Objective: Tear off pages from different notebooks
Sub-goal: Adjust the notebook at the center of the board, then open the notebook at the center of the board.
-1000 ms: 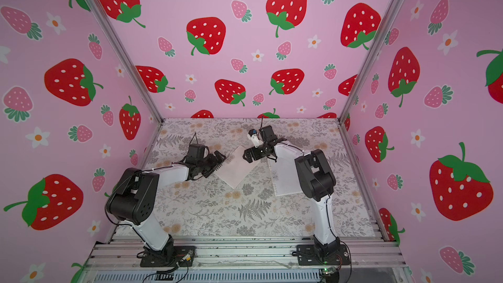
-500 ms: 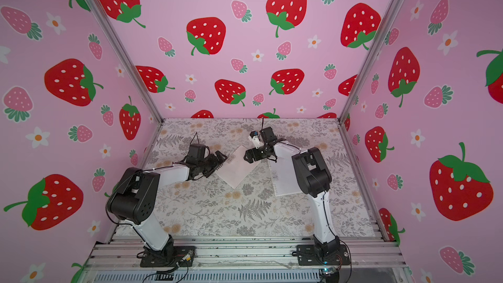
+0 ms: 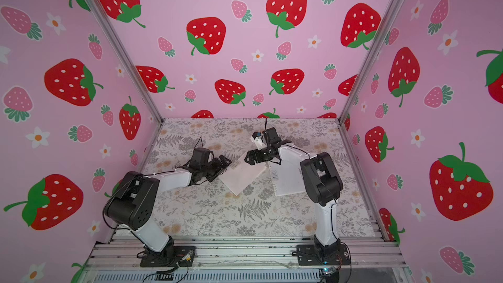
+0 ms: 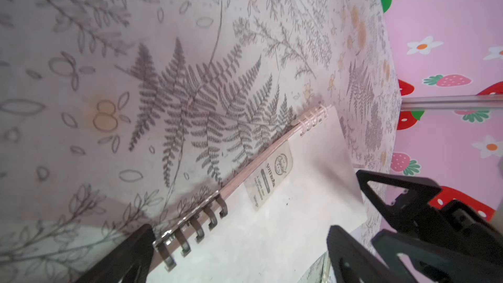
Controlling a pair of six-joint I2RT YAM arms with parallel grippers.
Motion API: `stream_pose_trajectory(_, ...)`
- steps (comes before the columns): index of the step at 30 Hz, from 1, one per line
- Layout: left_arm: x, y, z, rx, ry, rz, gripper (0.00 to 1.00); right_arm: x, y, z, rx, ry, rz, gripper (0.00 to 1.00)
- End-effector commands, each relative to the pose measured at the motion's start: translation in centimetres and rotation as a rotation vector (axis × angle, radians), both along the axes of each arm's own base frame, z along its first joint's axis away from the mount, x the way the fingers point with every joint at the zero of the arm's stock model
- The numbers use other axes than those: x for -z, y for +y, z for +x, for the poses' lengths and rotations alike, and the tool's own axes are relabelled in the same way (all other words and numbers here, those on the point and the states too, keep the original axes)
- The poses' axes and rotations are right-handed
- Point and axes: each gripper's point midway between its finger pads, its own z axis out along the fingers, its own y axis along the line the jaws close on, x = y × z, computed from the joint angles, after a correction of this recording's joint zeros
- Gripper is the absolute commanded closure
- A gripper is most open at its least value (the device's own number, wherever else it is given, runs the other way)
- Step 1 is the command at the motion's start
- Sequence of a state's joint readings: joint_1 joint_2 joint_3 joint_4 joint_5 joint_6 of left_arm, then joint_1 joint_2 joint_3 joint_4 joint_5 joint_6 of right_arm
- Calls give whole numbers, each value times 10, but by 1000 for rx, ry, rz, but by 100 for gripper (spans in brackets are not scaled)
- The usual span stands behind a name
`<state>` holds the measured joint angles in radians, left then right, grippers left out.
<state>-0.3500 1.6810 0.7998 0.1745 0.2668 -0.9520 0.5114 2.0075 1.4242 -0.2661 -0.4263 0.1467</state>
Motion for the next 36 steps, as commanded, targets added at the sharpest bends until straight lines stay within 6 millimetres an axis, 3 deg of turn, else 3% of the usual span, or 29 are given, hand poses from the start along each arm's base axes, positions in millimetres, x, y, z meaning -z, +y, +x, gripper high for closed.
stream_pose_trajectory(1,9,-11,-30,47,94,-19,0,-7,10,-21,-46,41,24,9)
stream_pose_trajectory(5,5,-8,-35,54,96,0,0,-12,15,-31,-64,85,67,11)
stream_pose_trajectory(11,9,-7,-34,51,97,11,1,-18,25,-45,-78,216,193,28)
stream_pose_trajectory(16,15,-12,-31,58,104,-8,1,-8,17,-43,-41,235,153,47)
stream_pose_trajectory(22,12,-12,-30,77,98,6,2,1,-1,-37,1,221,45,61)
stream_pose_trajectory(25,-2,-5,-27,118,76,99,2,-5,-3,-31,36,211,31,72)
stream_pose_trajectory(30,-57,17,-18,220,-70,410,1,-9,-7,-22,131,259,22,97)
stream_pose_trajectory(34,-100,23,-14,259,-248,497,1,-17,-5,-18,181,320,70,100)
stream_pose_trajectory(36,-123,7,-20,344,-395,463,1,-21,-4,-18,203,349,87,100)
